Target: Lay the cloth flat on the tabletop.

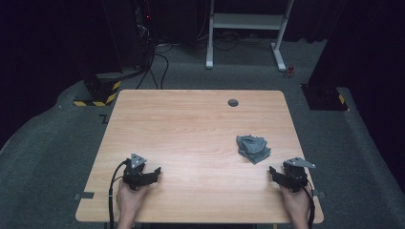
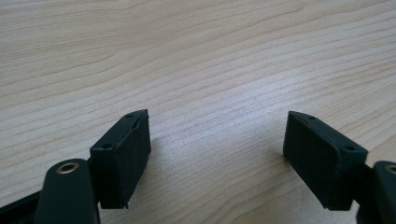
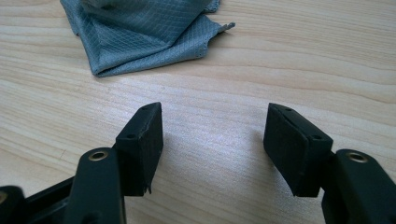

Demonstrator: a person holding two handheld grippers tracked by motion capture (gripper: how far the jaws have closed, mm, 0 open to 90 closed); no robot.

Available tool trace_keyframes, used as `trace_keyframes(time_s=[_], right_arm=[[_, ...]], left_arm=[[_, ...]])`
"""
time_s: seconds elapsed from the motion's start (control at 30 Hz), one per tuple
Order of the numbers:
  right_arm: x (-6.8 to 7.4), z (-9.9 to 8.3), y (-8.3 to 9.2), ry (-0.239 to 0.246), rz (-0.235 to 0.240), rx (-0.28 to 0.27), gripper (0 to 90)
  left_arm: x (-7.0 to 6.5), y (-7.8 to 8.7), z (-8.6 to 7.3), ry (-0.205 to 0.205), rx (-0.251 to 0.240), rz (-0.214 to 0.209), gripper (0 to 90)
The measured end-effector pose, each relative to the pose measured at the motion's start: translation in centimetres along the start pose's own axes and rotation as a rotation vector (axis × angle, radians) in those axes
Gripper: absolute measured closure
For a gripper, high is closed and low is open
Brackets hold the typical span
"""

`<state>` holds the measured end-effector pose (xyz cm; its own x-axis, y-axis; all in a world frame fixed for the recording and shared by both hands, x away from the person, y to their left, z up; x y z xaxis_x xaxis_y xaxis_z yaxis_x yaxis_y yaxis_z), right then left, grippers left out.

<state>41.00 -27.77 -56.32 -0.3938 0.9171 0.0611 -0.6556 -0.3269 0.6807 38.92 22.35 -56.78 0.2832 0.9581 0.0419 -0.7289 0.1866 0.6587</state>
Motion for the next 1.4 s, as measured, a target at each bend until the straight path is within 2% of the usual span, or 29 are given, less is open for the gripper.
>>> trace_keyframes(time_s=[0.13, 0.33, 0.4, 0.53, 0.87, 1.07, 1.2, 1.4], right_arm=[[0.0, 0.0, 0.0, 0.001, 0.002, 0.001, 37.3], [0.0, 0.0, 0.0, 0.002, 0.001, 0.001, 37.4], [0.0, 0.0, 0.0, 0.002, 0.001, 0.001, 37.4], [0.0, 0.0, 0.0, 0.001, 0.001, 0.000, 39.5], [0.1, 0.0, 0.0, 0.006, 0.000, -0.005, 42.4], [1.4, 0.7, -0.3, 0.057, 0.045, -0.013, 42.3], [2.4, 1.6, -0.7, 0.069, 0.083, -0.021, 42.5], [3.5, 2.6, -1.6, 0.090, 0.110, -0.018, 42.6]], left_arm=[[-0.1, 0.0, 0.0, 0.001, 0.001, 0.004, 23.7], [-0.1, 0.0, 0.0, -0.022, 0.005, 0.015, 23.2], [-0.1, 0.0, 0.0, -0.011, 0.006, 0.008, 23.2], [-0.1, -0.1, 0.0, -0.024, 0.008, 0.023, 23.2], [-0.1, -0.1, 0.0, -0.020, 0.011, 0.024, 22.1], [-0.1, -0.1, 0.0, -0.020, 0.011, 0.023, 22.1], [-0.1, -0.1, 0.0, -0.019, 0.009, 0.024, 22.1], [-0.1, -0.1, 0.0, -0.020, 0.010, 0.023, 22.1]])
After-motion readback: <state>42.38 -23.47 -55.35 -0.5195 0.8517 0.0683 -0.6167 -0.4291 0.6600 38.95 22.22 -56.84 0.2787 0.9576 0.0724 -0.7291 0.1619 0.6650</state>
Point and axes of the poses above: each handheld gripper's, and its own axes: y roughly backward along the jaws, z roughly out of its top, x roughly to its left, the point moved 6 cm from there along -y, roughly forward along the jaws, and after that the axes turned 6 degrees about z, right-handed, at the moved point
